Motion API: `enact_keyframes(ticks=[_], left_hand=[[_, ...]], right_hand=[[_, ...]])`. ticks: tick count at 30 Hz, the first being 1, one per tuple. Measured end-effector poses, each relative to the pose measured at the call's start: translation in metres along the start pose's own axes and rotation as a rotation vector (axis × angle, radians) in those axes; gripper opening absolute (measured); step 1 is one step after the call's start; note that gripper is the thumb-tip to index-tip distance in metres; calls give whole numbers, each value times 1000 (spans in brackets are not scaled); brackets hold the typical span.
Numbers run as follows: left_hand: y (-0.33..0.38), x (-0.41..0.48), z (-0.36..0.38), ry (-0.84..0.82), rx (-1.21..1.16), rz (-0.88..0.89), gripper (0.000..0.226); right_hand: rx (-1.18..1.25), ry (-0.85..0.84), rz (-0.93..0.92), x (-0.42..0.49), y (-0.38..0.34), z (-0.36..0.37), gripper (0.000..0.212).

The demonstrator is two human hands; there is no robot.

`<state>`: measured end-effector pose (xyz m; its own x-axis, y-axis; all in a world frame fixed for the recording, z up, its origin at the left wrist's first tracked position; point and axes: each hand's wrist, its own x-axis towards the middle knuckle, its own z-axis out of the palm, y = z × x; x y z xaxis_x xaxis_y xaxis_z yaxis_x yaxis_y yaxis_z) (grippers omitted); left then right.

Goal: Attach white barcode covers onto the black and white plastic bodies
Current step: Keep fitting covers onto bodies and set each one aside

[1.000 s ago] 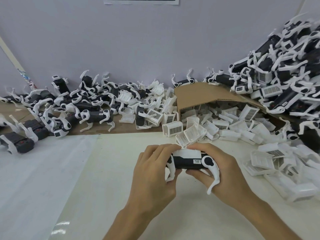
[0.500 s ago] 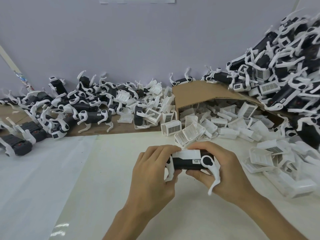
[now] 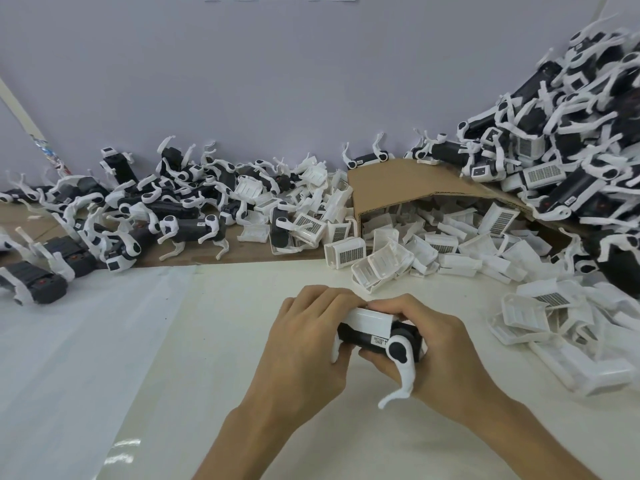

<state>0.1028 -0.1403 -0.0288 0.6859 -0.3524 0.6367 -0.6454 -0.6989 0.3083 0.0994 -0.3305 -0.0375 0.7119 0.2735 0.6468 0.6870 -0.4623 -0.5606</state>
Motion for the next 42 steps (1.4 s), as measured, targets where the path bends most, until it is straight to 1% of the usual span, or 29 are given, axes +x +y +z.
enact_keyframes(ticks=[3,6,8,13,17,22,24,26,28,29,32,36,39,42], left_hand=[[-1,0,-1,2,-25,-12,56],[-1,0,-4,-24,0,-14,47],[-1,-1,-5,-40,25,-11,42],[-1,-1,-2,-32,51,-35,47],[-1,-1,2,-16,28,-31,50],[0,-2,0,32,-100,-93,55],[0,-3,0,39,-171,-123,57],[1,-3,0,67,-289,-170,58],[2,-2,0,103,-378,-193,54],[2,-2,0,115,-386,-183,51],[3,0,-2,118,-355,-144,48],[3,0,-4,66,-293,-95,48],[2,0,-6,36,-209,-62,45],[0,0,-6,17,-198,-53,44]], right_hand=[[-18,4,5,1,-3,-2,46],[-59,-19,30,0,-4,-5,41],[-63,-29,47,0,-3,-4,43],[-14,-41,61,0,-1,-4,40],[-29,-30,28,2,-2,-4,42],[-17,24,14,5,-4,-6,41],[28,43,47,5,-5,-8,39],[92,56,93,5,-6,-10,38],[132,63,129,6,-6,-10,37],[138,60,137,7,-6,-11,38],[148,33,149,8,-5,-11,41],[115,-5,147,7,-3,-15,48],[62,-49,110,7,-2,-16,55],[49,-71,89,7,-2,-15,58]])
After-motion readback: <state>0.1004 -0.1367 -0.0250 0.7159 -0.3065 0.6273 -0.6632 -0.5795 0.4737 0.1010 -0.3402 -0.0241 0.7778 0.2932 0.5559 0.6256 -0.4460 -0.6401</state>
